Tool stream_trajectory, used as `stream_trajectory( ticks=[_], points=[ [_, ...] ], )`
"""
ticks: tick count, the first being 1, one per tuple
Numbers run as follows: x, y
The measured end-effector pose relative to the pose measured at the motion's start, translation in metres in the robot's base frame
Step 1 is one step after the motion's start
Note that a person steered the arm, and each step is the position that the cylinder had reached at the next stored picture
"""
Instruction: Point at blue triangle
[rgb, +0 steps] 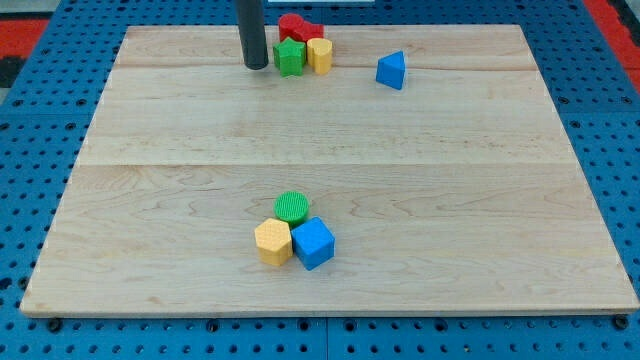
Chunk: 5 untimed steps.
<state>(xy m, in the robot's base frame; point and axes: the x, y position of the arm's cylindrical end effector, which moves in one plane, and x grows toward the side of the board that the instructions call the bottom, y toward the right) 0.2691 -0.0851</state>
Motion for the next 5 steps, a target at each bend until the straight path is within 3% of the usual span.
stream_trajectory(
  ticks=[2,3,4,5],
  points=[
    [0.024,0.006],
    [0.057,0.03],
    [0.103,0.083],
    [0.115,0.145]
  ],
)
